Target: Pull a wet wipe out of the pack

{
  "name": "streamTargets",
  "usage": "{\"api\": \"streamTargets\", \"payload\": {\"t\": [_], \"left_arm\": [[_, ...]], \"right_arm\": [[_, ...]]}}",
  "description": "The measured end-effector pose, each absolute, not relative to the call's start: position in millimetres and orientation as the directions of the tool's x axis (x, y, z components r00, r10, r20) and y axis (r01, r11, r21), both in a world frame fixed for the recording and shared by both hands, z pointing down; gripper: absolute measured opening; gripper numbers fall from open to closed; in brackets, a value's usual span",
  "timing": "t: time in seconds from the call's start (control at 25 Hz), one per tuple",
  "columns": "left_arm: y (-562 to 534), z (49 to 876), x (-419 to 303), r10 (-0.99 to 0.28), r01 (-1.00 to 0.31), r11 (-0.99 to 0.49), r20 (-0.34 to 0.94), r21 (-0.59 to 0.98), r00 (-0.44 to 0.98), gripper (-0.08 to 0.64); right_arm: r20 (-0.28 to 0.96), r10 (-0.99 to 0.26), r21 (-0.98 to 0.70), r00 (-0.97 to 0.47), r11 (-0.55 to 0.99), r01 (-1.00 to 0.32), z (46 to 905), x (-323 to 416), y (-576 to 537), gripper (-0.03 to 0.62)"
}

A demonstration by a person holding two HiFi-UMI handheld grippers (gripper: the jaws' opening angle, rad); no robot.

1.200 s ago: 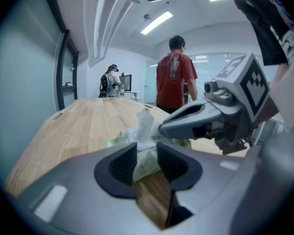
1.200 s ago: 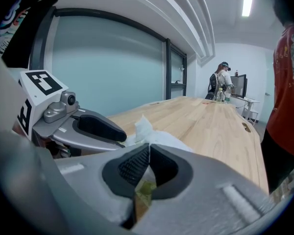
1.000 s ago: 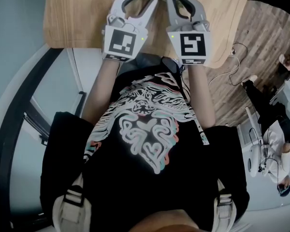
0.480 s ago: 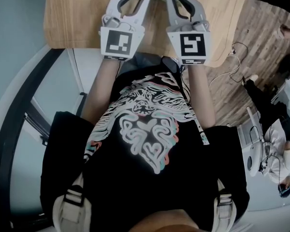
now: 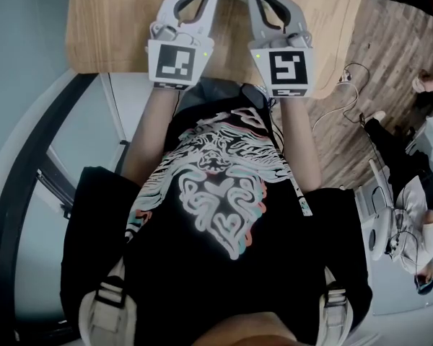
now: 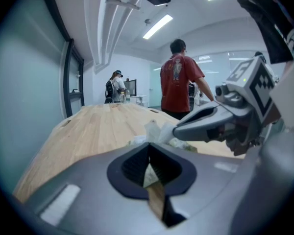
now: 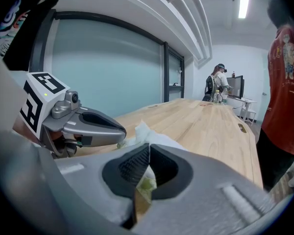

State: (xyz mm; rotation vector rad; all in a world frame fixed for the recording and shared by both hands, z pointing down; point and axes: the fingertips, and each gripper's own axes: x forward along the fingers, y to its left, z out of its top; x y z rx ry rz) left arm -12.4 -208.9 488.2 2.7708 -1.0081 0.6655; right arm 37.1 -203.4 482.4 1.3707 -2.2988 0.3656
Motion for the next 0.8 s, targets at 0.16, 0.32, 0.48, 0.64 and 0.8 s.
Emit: {"api": "streamTargets", "payload": {"t": [0.16,0.32,0.48,0.64,0.8], "left_arm": [[-210.0,485.7,-10.1,-0.580,-0.629,-0.776,0.440,-0.042,0.686,-0.012],[-208.9,482.7,-9.8,-0.579,-0.626,-0.779,0.444,-0.050,0.684,-0.012],[-206.8,481.7,-8.7,-0.577,-0.624,-0.780,0.446,-0.053,0.684,-0.011],[-205.6,478.4,-10.3,-0.582,-0.628,-0.777,0.437,-0.050,0.686,-0.012],[-204.3,474.9,-9.8,-0.585,-0.629,-0.776,0.433,-0.053,0.686,-0.011]], "right_arm": [[0.490,-0.770,-0.001,-0.408,0.468,-0.884,480.1,39.7,-201.5,0.003],[0.487,-0.773,0.000,-0.406,0.465,-0.885,475.7,40.2,-199.7,0.003],[0.482,-0.776,-0.005,-0.407,0.462,-0.887,473.5,42.1,-198.2,0.003],[0.476,-0.781,0.001,-0.404,0.459,-0.888,469.9,42.3,-194.7,0.003],[0.484,-0.781,0.004,-0.395,0.453,-0.891,468.7,45.4,-191.0,0.003]]}}
